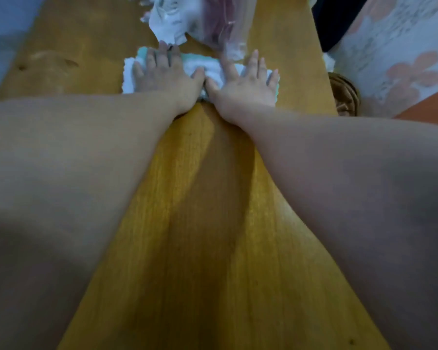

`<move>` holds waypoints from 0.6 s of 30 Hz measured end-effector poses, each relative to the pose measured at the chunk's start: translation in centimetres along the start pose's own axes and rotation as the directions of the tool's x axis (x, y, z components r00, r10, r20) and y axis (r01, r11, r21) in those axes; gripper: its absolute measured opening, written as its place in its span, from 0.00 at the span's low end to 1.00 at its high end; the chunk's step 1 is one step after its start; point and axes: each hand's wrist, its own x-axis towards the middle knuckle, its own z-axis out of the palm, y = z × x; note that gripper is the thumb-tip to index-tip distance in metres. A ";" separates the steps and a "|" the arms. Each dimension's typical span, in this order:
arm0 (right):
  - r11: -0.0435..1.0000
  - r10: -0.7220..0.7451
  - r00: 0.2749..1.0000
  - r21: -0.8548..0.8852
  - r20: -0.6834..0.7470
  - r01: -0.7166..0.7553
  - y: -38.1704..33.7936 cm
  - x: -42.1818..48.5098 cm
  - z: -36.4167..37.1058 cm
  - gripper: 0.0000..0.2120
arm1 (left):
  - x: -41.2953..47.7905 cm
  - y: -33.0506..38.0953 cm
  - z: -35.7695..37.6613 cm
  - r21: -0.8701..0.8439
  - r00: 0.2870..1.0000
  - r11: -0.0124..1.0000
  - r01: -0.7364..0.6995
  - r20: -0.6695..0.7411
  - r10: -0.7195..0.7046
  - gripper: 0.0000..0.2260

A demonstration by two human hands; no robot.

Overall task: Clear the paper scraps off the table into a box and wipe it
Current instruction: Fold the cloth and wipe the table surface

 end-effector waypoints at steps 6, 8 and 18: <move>0.999 -0.007 0.998 -0.042 0.059 0.009 4.4 -1.7 -1.4 0.31 | -3.1 3.2 0.5 -0.005 0.999 0.999 -0.050 0.012 0.050 0.33; 0.999 -0.007 0.998 -0.042 0.068 0.009 5.2 -2.4 -1.6 0.31 | -4.1 3.9 0.7 -0.007 0.998 0.998 -0.061 0.017 0.061 0.33; 0.996 0.054 0.997 -0.080 0.055 -0.050 9.3 -9.2 -2.2 0.32 | -10.8 5.8 1.3 -0.013 0.974 0.975 -0.224 0.038 0.224 0.30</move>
